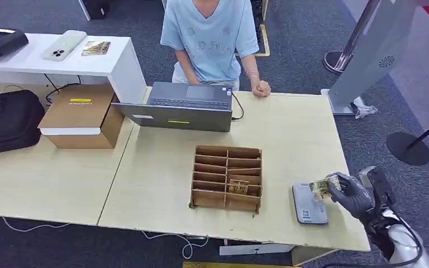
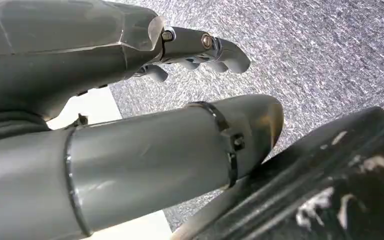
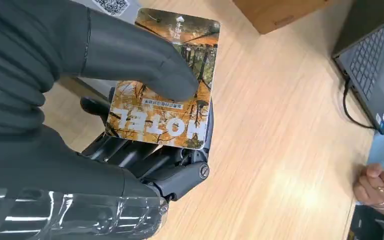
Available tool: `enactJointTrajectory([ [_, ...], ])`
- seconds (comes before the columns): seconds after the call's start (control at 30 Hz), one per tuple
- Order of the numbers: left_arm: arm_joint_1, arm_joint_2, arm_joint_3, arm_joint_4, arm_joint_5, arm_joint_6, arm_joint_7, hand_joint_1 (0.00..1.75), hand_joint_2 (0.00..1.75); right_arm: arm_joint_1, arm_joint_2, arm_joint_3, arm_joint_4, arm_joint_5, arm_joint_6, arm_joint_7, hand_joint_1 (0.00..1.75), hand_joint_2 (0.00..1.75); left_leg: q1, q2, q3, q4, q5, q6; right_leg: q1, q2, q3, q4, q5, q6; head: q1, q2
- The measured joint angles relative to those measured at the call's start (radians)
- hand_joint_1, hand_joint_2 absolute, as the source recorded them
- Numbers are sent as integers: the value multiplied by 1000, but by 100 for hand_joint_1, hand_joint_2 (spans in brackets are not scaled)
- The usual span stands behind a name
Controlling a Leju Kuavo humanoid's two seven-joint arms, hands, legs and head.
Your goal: Pass the card to the sensor for recognition and then transmit it.
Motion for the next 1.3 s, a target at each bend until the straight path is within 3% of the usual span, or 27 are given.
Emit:
enactJointTrajectory([
  [0.53,0,1,0,0,0,-9,0,0,0,-2,0,10,39,6,-7,-14,175,175,0,0,0,0,0,0,0,0,0,0,0,0,0,0],
  [1.07,0,2,0,0,-2,-11,-1,0,0,-9,5,70,80,40,-30,-13,175,175,0,0,0,0,0,0,0,0,0,0,0,0,0,0],
  [1.3,0,5,0,0,-3,-16,-5,0,0,11,18,72,61,80,-55,18,175,175,0,1,1,0,0,0,0,1,0,0,0,0,0,0],
])
